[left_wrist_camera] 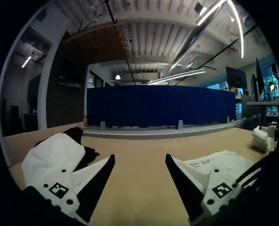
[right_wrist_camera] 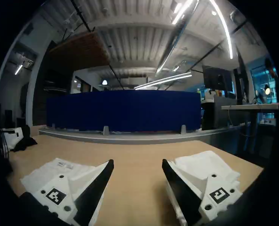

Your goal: Fold towel

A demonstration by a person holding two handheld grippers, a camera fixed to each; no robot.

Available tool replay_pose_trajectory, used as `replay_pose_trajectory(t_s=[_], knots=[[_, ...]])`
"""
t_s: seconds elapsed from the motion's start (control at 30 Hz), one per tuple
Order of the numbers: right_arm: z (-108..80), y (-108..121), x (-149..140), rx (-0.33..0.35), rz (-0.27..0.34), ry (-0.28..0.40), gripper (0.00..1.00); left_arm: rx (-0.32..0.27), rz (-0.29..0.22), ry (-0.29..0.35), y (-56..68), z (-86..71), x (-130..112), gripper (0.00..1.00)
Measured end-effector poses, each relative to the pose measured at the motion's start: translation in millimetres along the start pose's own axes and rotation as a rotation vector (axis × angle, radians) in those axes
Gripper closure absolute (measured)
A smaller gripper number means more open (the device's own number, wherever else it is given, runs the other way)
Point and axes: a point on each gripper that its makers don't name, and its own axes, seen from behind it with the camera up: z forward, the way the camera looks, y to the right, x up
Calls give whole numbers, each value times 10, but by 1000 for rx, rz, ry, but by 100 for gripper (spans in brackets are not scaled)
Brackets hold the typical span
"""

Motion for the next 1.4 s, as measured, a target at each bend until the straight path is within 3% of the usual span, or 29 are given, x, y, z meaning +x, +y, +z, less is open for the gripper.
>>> replay_pose_trajectory(t_s=[1.17,1.4], knots=[[8,-30,-2,13,0,0,1,-1,1,-1,26,-12,17,0],[-19,2,68,-1,1,0,1,25,11,-15,-28,-3,12,1]])
